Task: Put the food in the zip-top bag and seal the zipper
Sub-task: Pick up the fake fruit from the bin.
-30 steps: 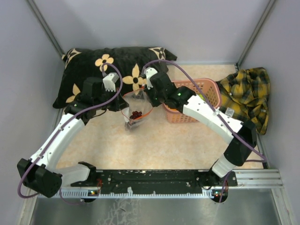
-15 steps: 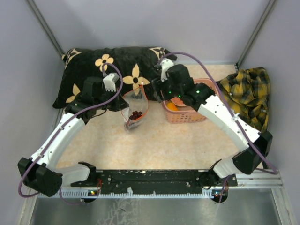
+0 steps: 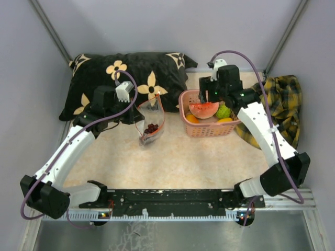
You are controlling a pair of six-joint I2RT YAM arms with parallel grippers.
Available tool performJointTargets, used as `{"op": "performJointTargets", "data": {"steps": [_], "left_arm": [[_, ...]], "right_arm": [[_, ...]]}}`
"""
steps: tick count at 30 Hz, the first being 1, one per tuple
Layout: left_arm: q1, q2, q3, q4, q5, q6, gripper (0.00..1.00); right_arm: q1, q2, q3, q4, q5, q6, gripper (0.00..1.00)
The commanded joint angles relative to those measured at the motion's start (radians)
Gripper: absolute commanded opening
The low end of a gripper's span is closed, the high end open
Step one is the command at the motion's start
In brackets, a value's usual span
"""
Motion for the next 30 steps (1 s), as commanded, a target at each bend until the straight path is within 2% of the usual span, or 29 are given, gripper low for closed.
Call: {"op": "performJointTargets", "data": {"steps": [1,6,12,24,30], "left_arm": [[0.009,0.004,0.002,0.007,0.023,0.014,0.00],[0.012,0.006,0.002,0.006,0.031,0.013,0.00],[0.015,0.009,0.002,0.007,0.034,0.013,0.00],[0.019,0.007,-0.001,0.006,0.035,0.012,0.00],[0.019,0.008,0.000,0.007,0.041,0.009,0.00]], "right_arm": [[-0.041,0.069,0.002,-0.038,0.093,-0.008,0.69],[-0.080,0.163,-0.003,-0.092,0.161,-0.025,0.70],[-0.085,0.219,-0.040,-0.042,-0.099,-0.078,0.71],[-0.087,0.321,-0.081,-0.018,-0.288,-0.133,0.68],[-0.087,0.347,-0.123,0.012,-0.315,-0.140,0.68]]}}
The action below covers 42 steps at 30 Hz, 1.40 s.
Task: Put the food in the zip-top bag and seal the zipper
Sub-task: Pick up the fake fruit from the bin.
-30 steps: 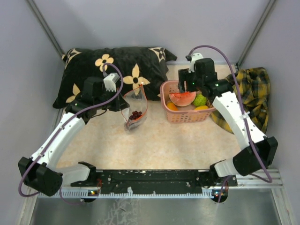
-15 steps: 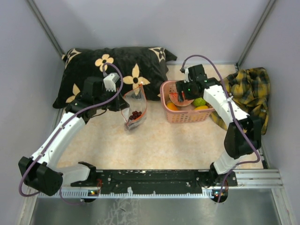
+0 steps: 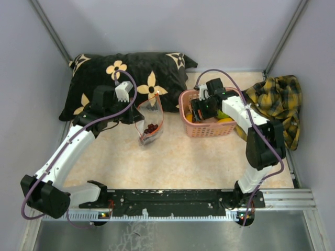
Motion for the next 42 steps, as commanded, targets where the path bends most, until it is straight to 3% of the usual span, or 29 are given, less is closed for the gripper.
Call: {"op": "performJointTargets", "data": {"steps": [1,11,30,42], "left_arm": [[0.007,0.003,0.000,0.007,0.023,0.008,0.00],[0.007,0.006,-0.002,0.008,0.022,0.008,0.00],[0.009,0.007,-0.004,0.012,0.028,0.003,0.00],[0.009,0.010,-0.006,0.014,0.030,0.002,0.00]], "right_arm": [[-0.004,0.025,-0.017,0.054,-0.055,-0.025,0.68],[-0.005,0.123,-0.037,0.108,-0.093,-0.031,0.68],[-0.005,0.168,-0.145,0.272,0.001,0.036,0.71],[-0.004,-0.007,-0.206,0.322,0.002,0.065,0.48]]}}
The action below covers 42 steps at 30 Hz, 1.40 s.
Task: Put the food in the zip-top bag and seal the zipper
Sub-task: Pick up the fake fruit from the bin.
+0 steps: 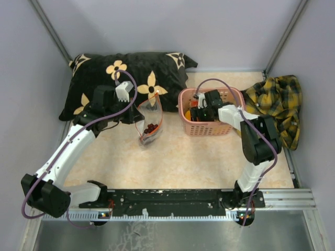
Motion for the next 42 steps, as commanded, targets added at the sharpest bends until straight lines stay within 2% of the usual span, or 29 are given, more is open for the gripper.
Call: {"op": "performJointTargets", "data": {"steps": [1,9,24,35,42], "left_arm": [[0.007,0.003,-0.005,0.013,0.020,0.002,0.00],[0.008,0.002,-0.005,0.014,0.022,0.002,0.00],[0.008,0.002,-0.005,0.014,0.022,0.001,0.00],[0.008,0.001,-0.005,0.013,0.023,0.001,0.00],[0.008,-0.001,-0.005,0.013,0.022,-0.001,0.00]], "right_arm": [[-0.005,-0.103,-0.001,0.001,0.020,0.019,0.46],[-0.003,-0.224,-0.002,-0.039,0.054,0.035,0.37],[0.026,-0.443,0.025,-0.095,0.264,0.051,0.36],[0.164,-0.589,0.112,-0.113,0.335,0.083,0.35],[0.282,-0.636,0.112,-0.005,0.291,0.218,0.34]]}}
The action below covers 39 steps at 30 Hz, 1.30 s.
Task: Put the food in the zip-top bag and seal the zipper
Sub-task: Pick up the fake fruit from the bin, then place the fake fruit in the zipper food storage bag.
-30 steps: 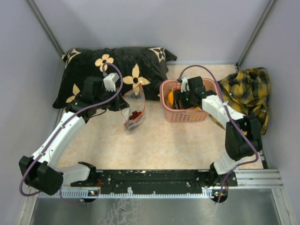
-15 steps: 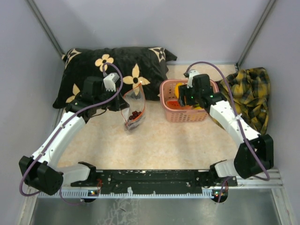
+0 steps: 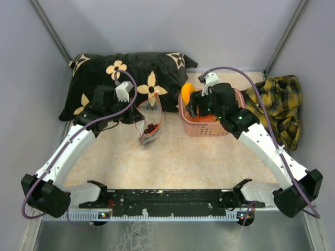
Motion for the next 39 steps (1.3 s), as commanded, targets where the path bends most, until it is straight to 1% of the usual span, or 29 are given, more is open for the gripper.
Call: {"op": "performJointTargets", "data": {"steps": [1,8,13,19,21,27,32,39], "left_arm": [[0.007,-0.002,-0.005,0.013,0.019,0.000,0.00],[0.007,-0.003,-0.007,0.014,0.020,-0.001,0.00],[0.006,-0.004,-0.007,0.014,0.017,0.000,0.00],[0.006,-0.005,-0.007,0.014,0.017,0.000,0.00],[0.006,-0.006,-0.007,0.014,0.013,-0.001,0.00],[0.007,-0.007,-0.008,0.019,0.014,-0.002,0.00],[0.006,-0.009,-0.009,0.019,0.010,-0.002,0.00],[0.006,-0.011,-0.008,0.019,0.017,0.000,0.00]], "right_arm": [[0.085,-0.036,0.048,0.122,-0.025,0.124,0.34],[0.224,0.009,0.067,0.223,-0.038,0.238,0.34],[0.267,0.038,0.021,0.384,-0.097,0.402,0.34],[0.331,0.106,0.007,0.498,-0.103,0.520,0.34],[0.337,0.131,0.007,0.500,-0.111,0.560,0.34],[0.338,0.204,0.046,0.378,-0.147,0.608,0.34],[0.338,0.236,0.060,0.263,-0.149,0.611,0.35],[0.338,0.263,0.065,0.160,-0.134,0.621,0.38]]}}
